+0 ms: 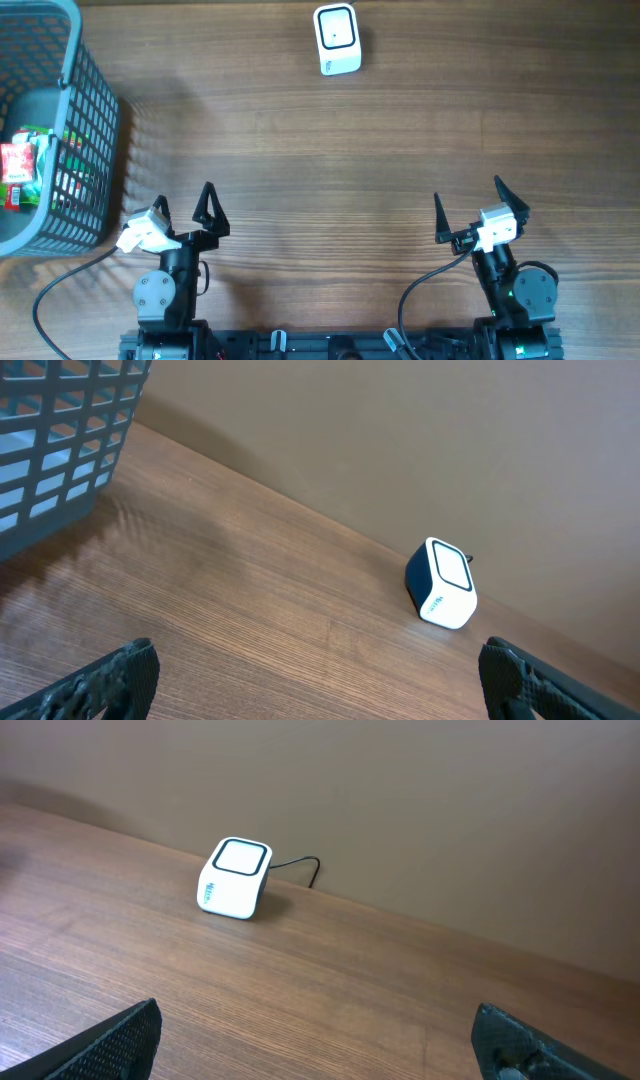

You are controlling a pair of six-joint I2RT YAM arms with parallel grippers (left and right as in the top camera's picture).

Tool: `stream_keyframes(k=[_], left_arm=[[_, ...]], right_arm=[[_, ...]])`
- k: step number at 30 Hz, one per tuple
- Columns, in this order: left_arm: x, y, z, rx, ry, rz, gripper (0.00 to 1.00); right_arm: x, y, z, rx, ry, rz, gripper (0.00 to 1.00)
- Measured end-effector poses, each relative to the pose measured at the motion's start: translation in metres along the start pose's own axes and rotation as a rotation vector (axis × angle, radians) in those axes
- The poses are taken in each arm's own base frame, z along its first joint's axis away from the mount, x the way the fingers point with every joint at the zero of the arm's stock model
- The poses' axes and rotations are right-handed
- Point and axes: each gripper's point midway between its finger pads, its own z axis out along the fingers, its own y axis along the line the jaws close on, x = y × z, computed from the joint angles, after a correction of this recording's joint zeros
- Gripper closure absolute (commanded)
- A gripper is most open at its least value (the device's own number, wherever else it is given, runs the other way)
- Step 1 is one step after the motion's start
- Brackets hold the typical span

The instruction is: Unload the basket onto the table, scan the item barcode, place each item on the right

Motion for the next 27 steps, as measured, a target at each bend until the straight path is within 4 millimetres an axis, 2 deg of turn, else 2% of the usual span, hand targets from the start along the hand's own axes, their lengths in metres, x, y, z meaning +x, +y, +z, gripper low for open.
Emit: stream_keyframes(k=[9, 27], left_arm=[[0.0, 0.0, 0.0, 0.0, 0.0, 0.0, 0.0], [0.0, 0.0, 0.0, 0.0, 0.0, 0.0, 0.0]], right_arm=[[0.0026, -0.0088, -0.0001, 0.051, 0.014, 0.0, 0.0], [0.003, -0.01, -0.0001, 0.058, 0.016, 0.0, 0.0]])
